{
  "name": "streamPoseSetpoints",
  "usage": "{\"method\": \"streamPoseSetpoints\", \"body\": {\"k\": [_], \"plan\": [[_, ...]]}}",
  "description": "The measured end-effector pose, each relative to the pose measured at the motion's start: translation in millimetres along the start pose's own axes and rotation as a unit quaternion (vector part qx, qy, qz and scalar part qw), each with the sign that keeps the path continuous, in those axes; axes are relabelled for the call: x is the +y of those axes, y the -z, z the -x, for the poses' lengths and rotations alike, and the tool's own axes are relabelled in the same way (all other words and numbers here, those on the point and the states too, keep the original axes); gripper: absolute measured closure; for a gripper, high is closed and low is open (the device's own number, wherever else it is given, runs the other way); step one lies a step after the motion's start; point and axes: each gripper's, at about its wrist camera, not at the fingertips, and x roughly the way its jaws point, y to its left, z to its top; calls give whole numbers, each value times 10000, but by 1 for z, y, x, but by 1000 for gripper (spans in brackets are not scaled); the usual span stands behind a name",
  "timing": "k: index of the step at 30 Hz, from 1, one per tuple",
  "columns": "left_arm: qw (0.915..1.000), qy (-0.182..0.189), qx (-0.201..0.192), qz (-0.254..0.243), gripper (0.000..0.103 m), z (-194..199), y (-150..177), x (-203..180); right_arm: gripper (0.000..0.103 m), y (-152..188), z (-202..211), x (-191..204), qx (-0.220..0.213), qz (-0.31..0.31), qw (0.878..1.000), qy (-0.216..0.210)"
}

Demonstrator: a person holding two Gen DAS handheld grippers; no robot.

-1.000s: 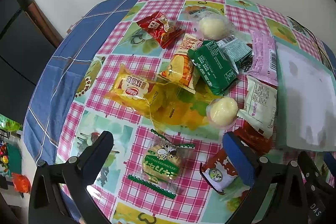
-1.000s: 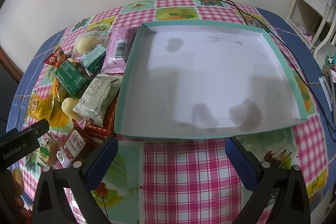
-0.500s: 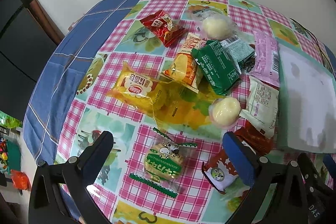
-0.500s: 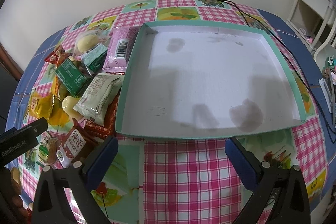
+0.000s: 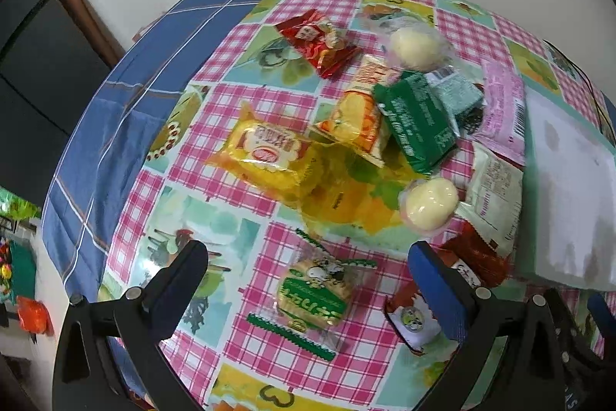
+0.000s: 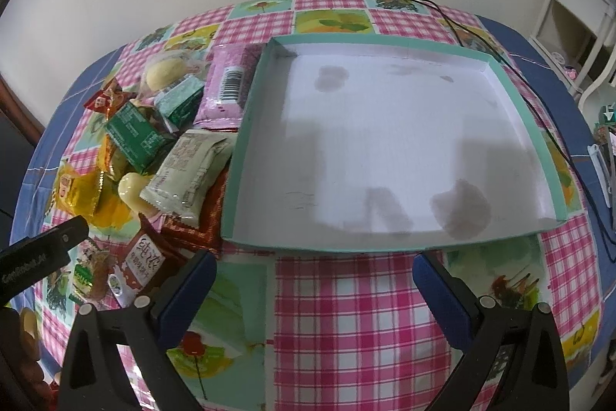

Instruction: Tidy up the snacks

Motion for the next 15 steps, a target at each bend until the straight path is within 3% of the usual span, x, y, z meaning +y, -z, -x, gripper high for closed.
{"method": "streamPoseSetpoints", "body": {"k": [7,15], "plan": [[9993,-23,156,325,0,-9,-1,21,0,1,-7,31,141,223,9994,-241],[9966,132,450,676,0,-26,1,38,0,2,-22,60,438,60,9966,-696]]}}
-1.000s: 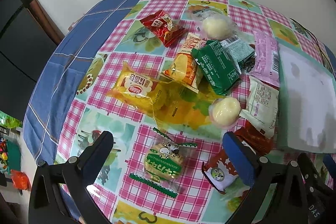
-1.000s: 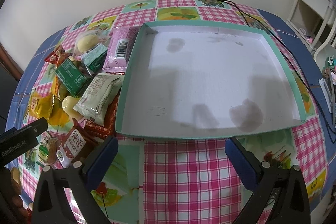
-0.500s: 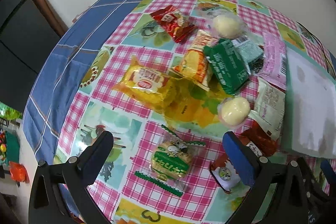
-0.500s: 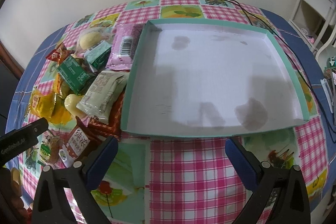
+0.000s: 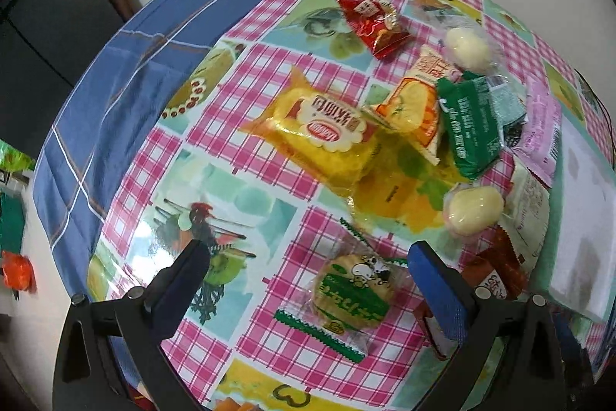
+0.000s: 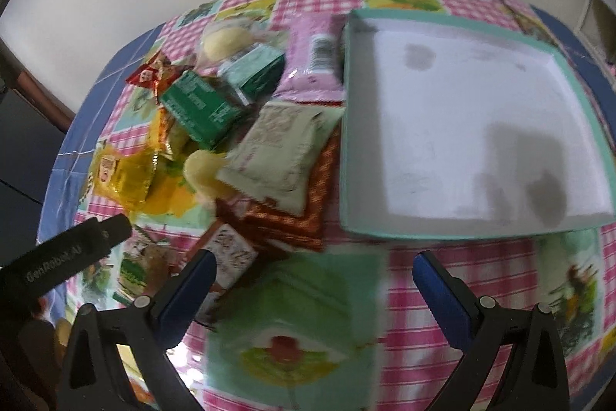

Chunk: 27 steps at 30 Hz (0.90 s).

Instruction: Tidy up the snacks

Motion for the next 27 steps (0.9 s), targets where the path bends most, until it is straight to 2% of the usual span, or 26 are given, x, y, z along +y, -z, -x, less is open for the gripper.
{"method": "streamPoseSetpoints", "body": {"k": [2,12,18,24,27], "plan": [[9999,31,117,80,0,-2,1,0,0,0,-5,9,41,58,10000,-10],[9994,143,152,278,0,-13,-1,19,0,-3,-25,47,133,512,9985,112],[9994,111,206,257,0,-15,3,17,0,-7,-38,63,217,803,9962,243],[9992,150,355,129,0,-15,6,7,0,-2,-36,56,351,812,9959,187],[9988,215,430,58,0,-16,8,-1,8,2,-29,39,440,764,9959,182]]}}
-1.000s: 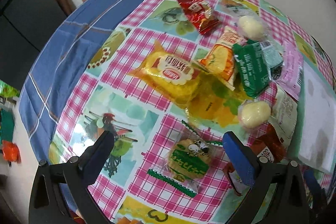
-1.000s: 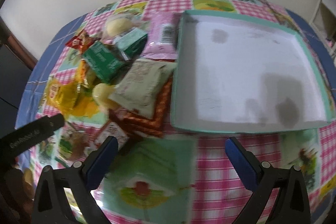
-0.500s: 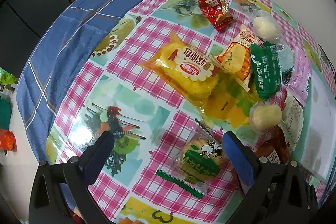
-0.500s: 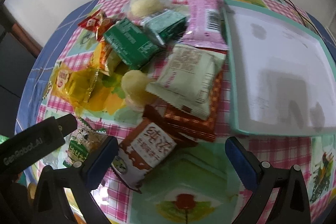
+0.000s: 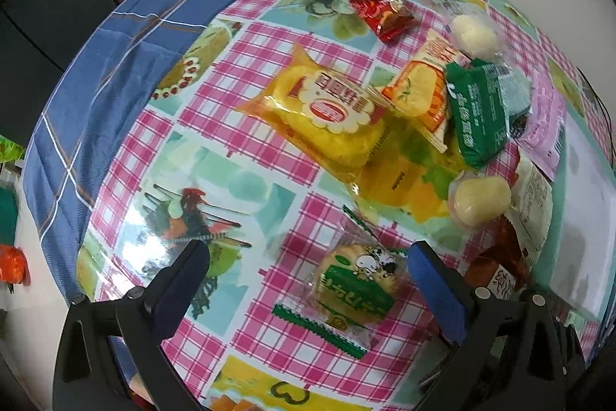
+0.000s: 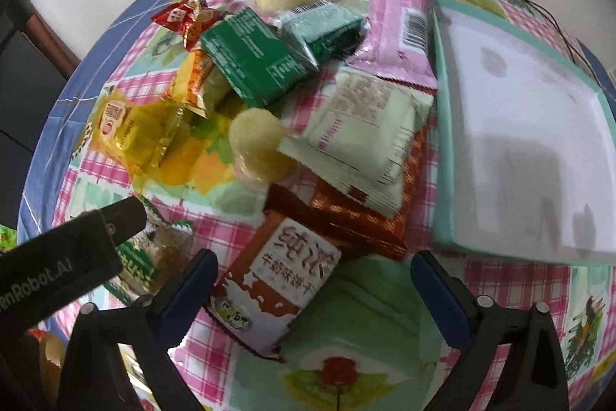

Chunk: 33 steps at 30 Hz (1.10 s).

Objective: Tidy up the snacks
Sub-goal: 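Grasp the red-and-white milk biscuit pack with the right gripper while the left grasps the green-wrapped cookie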

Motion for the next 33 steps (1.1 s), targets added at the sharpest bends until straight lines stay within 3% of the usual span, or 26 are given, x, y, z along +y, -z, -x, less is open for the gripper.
{"method": "streamPoseSetpoints", "body": {"k": [4,8,17,28,33], "plan": [[9998,75,147,-134,13,-7,5,-11,24,4,4,-11,36,40,9999,120],[9994,137,225,-243,17,-13,10,-22,39,7,7,-21,31,77,9998,195],[9981,194,401,-427,36,-25,23,-49,57,7,13,-34,86,139,9997,204],[9970,122,509,-578,53,-25,23,-60,61,11,18,-34,130,209,9996,156],[9967,145,566,-558,54,-17,19,-50,61,10,18,-28,154,233,9996,35]]}}
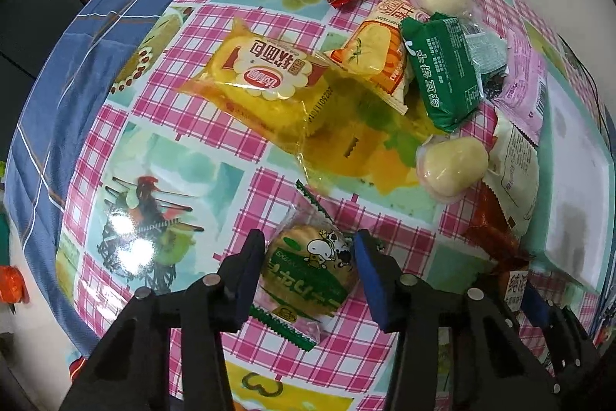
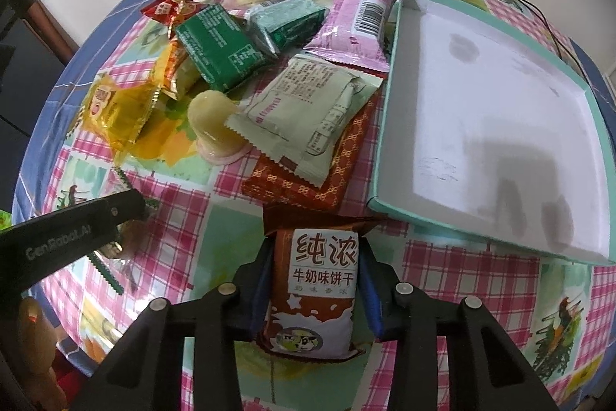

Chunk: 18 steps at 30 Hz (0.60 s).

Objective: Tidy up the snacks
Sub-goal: 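Grasp the red-and-white milk biscuit pack with the right gripper while the left grasps the green-wrapped cookie, then carry both snacks into the white tray and open both grippers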

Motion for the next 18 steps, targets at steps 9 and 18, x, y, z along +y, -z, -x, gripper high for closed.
{"method": "streamPoseSetpoints", "body": {"k": [9,18], "plan": [[9996,165,-122,213,54,9,-1,24,61,-3,10,5,-102,-20,9998,-176],[9962,502,-591,407,54,42,-5,43,61,-10,36,6,-490,-124,9977,-455]]}}
